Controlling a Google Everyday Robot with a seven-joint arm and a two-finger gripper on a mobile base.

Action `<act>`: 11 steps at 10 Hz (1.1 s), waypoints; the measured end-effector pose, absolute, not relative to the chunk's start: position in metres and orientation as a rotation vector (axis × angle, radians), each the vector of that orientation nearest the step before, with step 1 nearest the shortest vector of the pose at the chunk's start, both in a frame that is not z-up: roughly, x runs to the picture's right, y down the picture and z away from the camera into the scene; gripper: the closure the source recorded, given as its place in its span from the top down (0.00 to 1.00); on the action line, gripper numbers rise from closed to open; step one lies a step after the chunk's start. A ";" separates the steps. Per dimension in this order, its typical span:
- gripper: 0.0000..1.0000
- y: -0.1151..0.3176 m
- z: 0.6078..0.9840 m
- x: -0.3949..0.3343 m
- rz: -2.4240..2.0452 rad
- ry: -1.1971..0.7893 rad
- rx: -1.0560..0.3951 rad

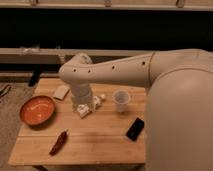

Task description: Push the eraser across the table

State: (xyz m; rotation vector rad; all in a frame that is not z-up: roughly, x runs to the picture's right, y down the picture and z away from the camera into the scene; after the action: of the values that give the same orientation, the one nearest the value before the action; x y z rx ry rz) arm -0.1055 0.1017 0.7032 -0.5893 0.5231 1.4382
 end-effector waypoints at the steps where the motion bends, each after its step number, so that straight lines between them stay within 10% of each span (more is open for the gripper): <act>1: 0.65 0.102 0.703 -0.106 1.438 0.523 -0.589; 11: 0.65 0.103 0.730 0.041 1.568 0.510 -0.587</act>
State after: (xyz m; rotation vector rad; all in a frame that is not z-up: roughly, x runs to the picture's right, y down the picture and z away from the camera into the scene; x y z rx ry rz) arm 0.0415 0.1026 0.7296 -0.5866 0.5104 1.5682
